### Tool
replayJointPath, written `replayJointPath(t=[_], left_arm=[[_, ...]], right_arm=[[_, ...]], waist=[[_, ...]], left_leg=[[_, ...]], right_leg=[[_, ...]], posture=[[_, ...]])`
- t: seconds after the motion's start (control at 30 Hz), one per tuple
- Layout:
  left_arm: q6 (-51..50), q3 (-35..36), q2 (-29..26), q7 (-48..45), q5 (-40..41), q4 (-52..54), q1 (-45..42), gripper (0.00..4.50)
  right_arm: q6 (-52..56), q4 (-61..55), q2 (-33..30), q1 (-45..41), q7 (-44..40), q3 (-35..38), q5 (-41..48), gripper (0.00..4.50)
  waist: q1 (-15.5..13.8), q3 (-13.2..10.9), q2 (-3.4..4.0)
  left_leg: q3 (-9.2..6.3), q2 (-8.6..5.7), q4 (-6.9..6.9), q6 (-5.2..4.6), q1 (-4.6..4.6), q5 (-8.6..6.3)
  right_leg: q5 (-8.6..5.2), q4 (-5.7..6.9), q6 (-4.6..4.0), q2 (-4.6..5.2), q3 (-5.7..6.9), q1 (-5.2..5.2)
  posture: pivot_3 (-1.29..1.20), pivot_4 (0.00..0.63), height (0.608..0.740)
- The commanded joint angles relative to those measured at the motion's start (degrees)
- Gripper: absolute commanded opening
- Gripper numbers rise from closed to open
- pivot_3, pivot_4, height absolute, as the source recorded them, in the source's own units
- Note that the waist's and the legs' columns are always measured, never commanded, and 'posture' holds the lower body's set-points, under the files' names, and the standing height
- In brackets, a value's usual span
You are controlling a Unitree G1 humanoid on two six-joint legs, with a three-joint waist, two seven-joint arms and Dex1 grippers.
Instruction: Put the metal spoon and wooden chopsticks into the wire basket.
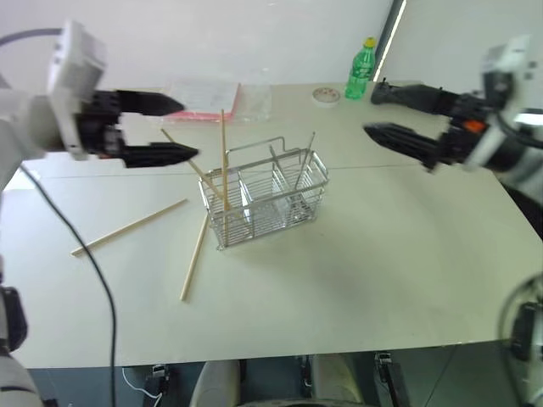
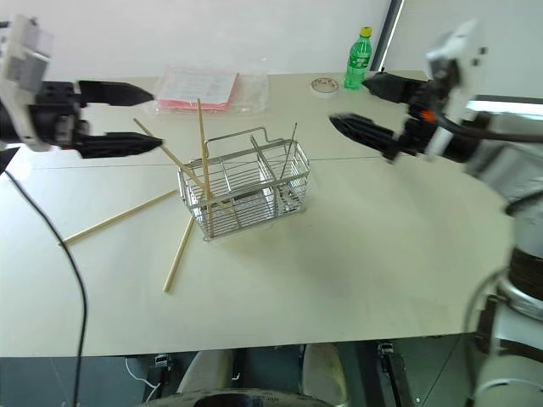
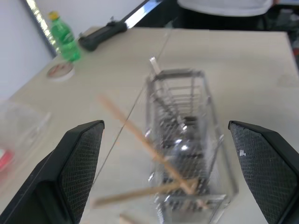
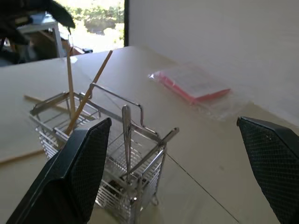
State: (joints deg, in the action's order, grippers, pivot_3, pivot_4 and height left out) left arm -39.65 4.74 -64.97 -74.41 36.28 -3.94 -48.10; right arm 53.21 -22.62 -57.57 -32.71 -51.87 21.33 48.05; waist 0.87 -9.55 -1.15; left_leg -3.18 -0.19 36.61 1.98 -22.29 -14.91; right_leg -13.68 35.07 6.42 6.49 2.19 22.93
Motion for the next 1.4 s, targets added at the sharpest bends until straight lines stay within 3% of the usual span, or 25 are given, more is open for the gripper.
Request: replayJointPath(t=[0.03,0.2,0.33,0.5,0.63,0.9,1.13,1.4], left_arm=[[5.1,-2.9,-2.7,-7.1,-5.8,-9.3,-3.9,4.50],[21.6,-12.2,-2.9,-15.2,-20.6,-24.3,-6.8,4.50],[32.1,-17.4,1.6,-17.0,-29.4,-36.9,-10.0,4.50],[42.7,-21.2,8.7,-12.7,-38.7,-53.4,-14.6,4.50],[46.2,-21.7,14.2,-7.2,-42.8,-62.2,-17.7,4.50],[48.4,-22.7,23.6,3.8,-50.0,-69.8,-19.9,4.50],[47.3,-23.3,26.2,7.7,-54.3,-72.3,-21.1,4.50],[45.0,-23.0,27.2,10.4,-56.4,-73.3,-20.0,4.50]], right_arm=[[-0.6,-3.5,-4.3,5.5,-7.1,3.7,2.7,4.42],[-0.8,-6.9,-3.2,12.4,-4.8,6.3,4.1,4.42],[-0.7,-10.1,-0.8,16.6,-1.1,7.4,5.0,4.42],[1.1,-15.9,1.6,22.2,4.5,9.9,9.1,4.42],[1.4,-20.5,2.1,27.8,6.7,12.2,12.3,4.42],[1.1,-25.1,-0.2,34.1,9.1,17.9,18.8,4.42],[0.7,-28.6,-3.2,40.2,7.5,21.6,21.1,4.42],[-0.2,-28.7,-4.5,41.1,9.9,23.0,24.3,4.42]], waist=[[-0.1,0.0,-0.01],[-0.3,0.0,0.00],[-0.7,0.0,-0.04],[-1.7,0.1,-0.24],[-1.9,0.1,-0.36],[-1.6,0.1,-0.41],[-1.7,0.1,-0.46],[-1.7,0.1,-0.45]], left_leg=[[0.02,0.01,-0.01,0.00,0.00,0.00],[0.08,0.04,0.03,0.01,-0.02,0.01],[0.08,0.04,0.11,0.02,-0.13,0.01],[0.11,0.01,0.20,0.01,-0.33,0.01],[0.01,-0.02,0.24,-0.02,-0.40,-0.01],[-0.01,0.01,0.43,-0.02,-0.31,-0.01],[-0.03,0.04,0.37,-0.02,-0.24,-0.02],[-0.04,0.07,0.41,-0.01,-0.09,-0.02]], right_leg=[[0.00,0.00,0.00,0.00,0.00,0.00],[-0.01,-0.01,-0.08,0.05,-0.02,0.12],[-0.02,-0.01,-0.14,0.07,-0.01,0.17],[0.01,-0.01,-0.09,0.14,0.00,0.26],[0.12,0.03,0.13,0.17,0.11,0.22],[0.12,0.03,0.14,0.19,0.14,0.08],[0.13,0.03,0.16,0.17,0.20,0.03],[0.02,-0.01,-0.02,0.25,0.22,-0.18]], posture=[[0.00,0.150,0.690],[0.00,0.150,0.690],[0.00,0.150,0.690],[0.00,0.150,0.690],[0.00,0.150,0.690],[0.00,0.150,0.690],[0.00,0.150,0.690],[0.00,0.150,0.690]])
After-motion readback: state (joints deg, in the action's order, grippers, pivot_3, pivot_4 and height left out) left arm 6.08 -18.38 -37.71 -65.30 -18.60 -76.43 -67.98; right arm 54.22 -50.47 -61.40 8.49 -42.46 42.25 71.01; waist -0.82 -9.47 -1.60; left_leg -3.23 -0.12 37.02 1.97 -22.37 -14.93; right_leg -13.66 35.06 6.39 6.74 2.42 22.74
